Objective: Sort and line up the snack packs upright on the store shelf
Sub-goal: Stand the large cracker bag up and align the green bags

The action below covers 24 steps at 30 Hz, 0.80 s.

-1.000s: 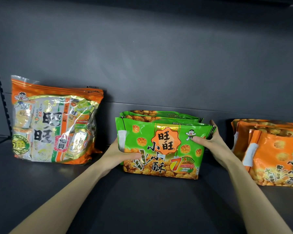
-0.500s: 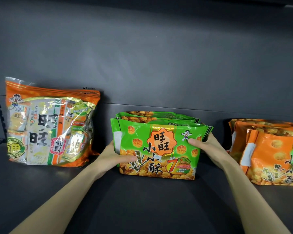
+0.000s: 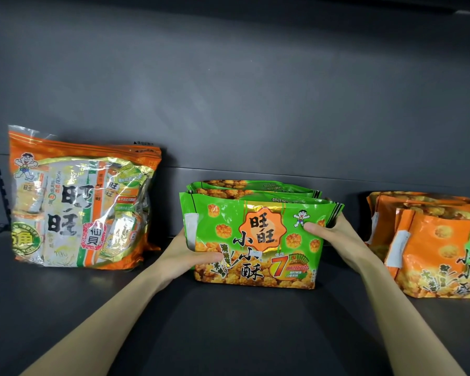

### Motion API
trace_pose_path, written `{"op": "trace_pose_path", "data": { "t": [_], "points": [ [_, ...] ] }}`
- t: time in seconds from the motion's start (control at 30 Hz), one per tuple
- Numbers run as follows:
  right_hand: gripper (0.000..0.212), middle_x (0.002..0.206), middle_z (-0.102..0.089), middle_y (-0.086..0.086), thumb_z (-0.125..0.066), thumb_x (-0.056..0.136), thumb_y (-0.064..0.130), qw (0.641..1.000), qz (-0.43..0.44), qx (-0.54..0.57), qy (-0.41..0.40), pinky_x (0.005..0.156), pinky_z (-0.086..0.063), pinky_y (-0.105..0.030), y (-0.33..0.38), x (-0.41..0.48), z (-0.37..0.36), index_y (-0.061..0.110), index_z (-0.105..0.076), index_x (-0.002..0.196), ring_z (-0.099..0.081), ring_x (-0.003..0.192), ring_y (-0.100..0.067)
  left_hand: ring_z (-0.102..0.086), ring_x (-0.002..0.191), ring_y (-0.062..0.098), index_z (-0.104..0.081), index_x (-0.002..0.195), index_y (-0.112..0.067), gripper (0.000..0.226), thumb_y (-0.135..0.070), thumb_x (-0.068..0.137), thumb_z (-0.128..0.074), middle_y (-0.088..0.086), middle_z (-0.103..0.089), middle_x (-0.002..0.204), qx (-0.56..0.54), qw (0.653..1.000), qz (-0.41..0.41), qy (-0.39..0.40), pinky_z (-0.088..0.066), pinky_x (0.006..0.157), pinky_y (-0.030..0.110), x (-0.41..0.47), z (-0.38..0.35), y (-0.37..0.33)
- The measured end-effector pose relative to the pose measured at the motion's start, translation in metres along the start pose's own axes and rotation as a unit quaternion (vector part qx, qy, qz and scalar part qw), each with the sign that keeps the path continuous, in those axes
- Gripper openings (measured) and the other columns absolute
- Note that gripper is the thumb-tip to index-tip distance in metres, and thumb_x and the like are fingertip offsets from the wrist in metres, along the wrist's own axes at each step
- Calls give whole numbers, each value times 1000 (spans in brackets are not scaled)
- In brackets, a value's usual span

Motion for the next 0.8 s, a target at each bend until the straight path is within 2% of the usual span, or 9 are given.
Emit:
{"op": "trace_pose_path", "data": {
  "t": [0.07, 0.13, 0.3, 0.37, 0.43, 0.47, 0.63, 0.7, 0.8],
  "points": [
    [76, 101, -72, 6, -91, 45, 38, 1000, 0, 4, -9, 69, -54, -18, 1, -2, 2, 28, -51, 108, -70, 89, -8, -68, 97, 4, -47, 129, -21, 72, -7, 67, -82, -11, -72, 105, 2, 1000, -5, -1, -52, 73, 13, -1, -2, -2],
    [69, 102, -72, 4, -90, 49, 34, 1000, 6, 10, -5, 71, -54, -20, 1, -2, 3, 29, -52, 106, -70, 90, -9, -68, 97, 5, -47, 129, -20, 72, -7, 67, -82, -12, -72, 105, 4, 1000, -6, 0, -52, 73, 12, 0, -5, -2],
    [80, 98, -73, 10, -88, 38, 49, 1000, 5, 7, -3, 78, -54, -23, -1, -3, 2, 31, -52, 107, -70, 91, -7, -68, 98, 6, -46, 129, -21, 75, -11, 65, -84, -10, -72, 106, 4, 1000, 1, -7, -53, 72, 14, 0, -4, -1],
    [69, 98, -73, 8, -90, 49, 39, 1000, 9, 12, -1, 78, -54, -23, 0, -3, 2, 31, -52, 106, -70, 89, -5, -68, 97, 5, -46, 129, -22, 75, -10, 65, -84, -10, -72, 106, 0, 1000, 1, -11, -53, 73, 15, 0, -3, 0],
    [56, 99, -71, 8, -84, 60, 25, 1000, 13, 14, 2, 76, -52, -23, 1, -3, 1, 31, -52, 104, -70, 88, -4, -68, 99, 7, -47, 129, -23, 78, -11, 63, -86, -9, -72, 107, -6, 1000, 4, -13, -53, 78, 18, 0, -1, 1],
    [55, 100, -71, 8, -85, 61, 22, 1000, 13, 11, 2, 75, -52, -22, 1, -3, 0, 31, -52, 104, -70, 88, -5, -68, 99, 8, -47, 129, -23, 79, -12, 62, -87, -8, -71, 108, -8, 1000, 6, -12, -52, 82, 21, 0, 0, 2],
    [54, 98, -72, 8, -84, 61, 20, 1000, 13, 8, 2, 68, -54, -16, -1, -2, 1, 31, -53, 104, -70, 90, -6, -67, 100, 7, -46, 130, -24, 81, -15, 60, -85, -10, -71, 109, -13, 1000, 1, -12, -50, 88, 25, -1, -1, 1],
    [47, 100, -71, 8, -75, 63, 20, 1000, 18, 10, -1, 67, -54, -15, 0, -3, 1, 31, -53, 104, -70, 88, -4, -67, 100, 7, -45, 130, -24, 81, -16, 60, -85, -10, -71, 109, -14, 1000, 1, -9, -50, 89, 26, -1, -2, 2],
    [43, 100, -70, 7, -73, 68, 15, 1000, 21, 12, -2, 67, -54, -15, 0, -2, 1, 30, -53, 103, -70, 86, -3, -67, 102, 9, -45, 131, -24, 85, -21, 58, -90, -8, -71, 110, -14, 1000, 3, -4, -49, 92, 30, 0, -1, 3]
  ]
}}
Point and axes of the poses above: each hand's wrist, its own x-axis towards the middle knuckle, its own z-axis out of the back of the hand, y = z × x, the point moved 7 cm from there along x, towards the middle knuckle
